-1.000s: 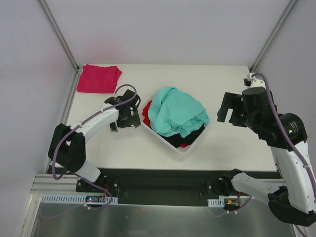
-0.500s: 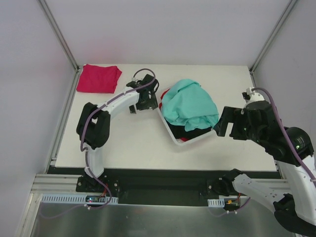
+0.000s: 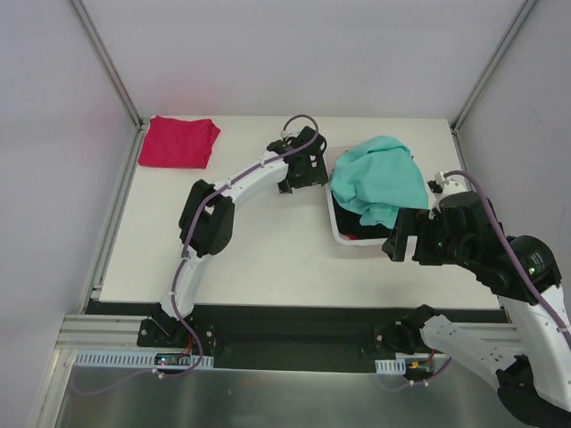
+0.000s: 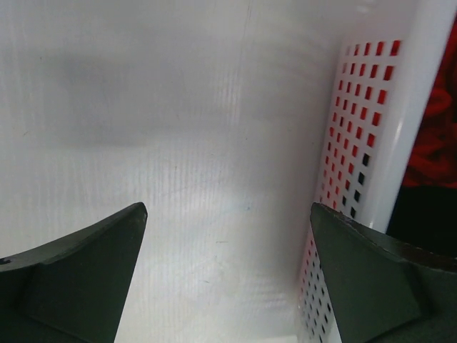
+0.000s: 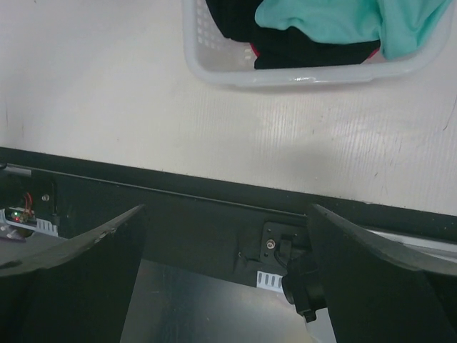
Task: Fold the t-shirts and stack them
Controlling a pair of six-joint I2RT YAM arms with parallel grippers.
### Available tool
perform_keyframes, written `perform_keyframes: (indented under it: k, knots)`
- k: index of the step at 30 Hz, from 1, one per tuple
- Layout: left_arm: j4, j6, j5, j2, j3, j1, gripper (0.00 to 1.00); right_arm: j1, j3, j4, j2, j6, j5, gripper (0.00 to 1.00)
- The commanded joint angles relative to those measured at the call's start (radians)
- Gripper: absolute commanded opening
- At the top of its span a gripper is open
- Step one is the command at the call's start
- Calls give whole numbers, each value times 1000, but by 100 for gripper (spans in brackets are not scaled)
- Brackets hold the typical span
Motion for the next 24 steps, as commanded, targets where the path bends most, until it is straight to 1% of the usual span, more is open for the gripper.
perform_keyframes:
  k: [1, 3, 4, 6, 7, 8, 9, 10, 11, 12, 13, 15, 16, 18, 21, 24]
  knots:
    - [-6, 9, 4, -83, 53, 6, 99, 6, -57, 11, -1, -21, -99, 96]
    - [-14, 73, -36, -154, -12, 18, 99, 7, -97, 53, 13, -33, -166, 96]
    - [-14, 96, -64, -235, -40, 27, 99, 12, -109, 71, 17, -39, -186, 96]
    - [-21, 145, -70, -323, -129, 84, 99, 22, -152, 136, 46, -59, -246, 96]
    - [-24, 158, -61, -413, -160, 111, 99, 39, -165, 159, 60, -65, -270, 96]
    - [-27, 182, -59, -459, -216, 136, 99, 48, -172, 198, 78, -73, -290, 96]
    - [-37, 194, -58, -502, -243, 183, 99, 65, -175, 211, 129, -74, -304, 96]
    - [-44, 211, -58, -583, -264, 203, 99, 106, -174, 225, 155, -76, -309, 96]
    - [-55, 243, -73, -622, -293, 220, 99, 133, -171, 254, 181, -79, -306, 96]
    - [-72, 256, -90, -653, -298, 249, 99, 162, -160, 263, 245, -76, -283, 96]
    - [-113, 267, -104, -703, -300, 259, 99, 214, -137, 268, 275, -74, -272, 96]
    - [-164, 300, -160, -731, -283, 273, 99, 255, -113, 294, 333, -76, -260, 96]
    - [-209, 307, -176, -742, -274, 285, 99, 278, -93, 304, 383, -76, -263, 96]
    - [-254, 314, -194, -746, -257, 302, 99, 297, -82, 338, 424, -81, -272, 96]
    - [-276, 304, -145, -788, -305, 366, 99, 306, -76, 387, 502, -90, -275, 96]
    - [-276, 313, -141, -840, -356, 400, 99, 308, -76, 423, 588, -107, -287, 96]
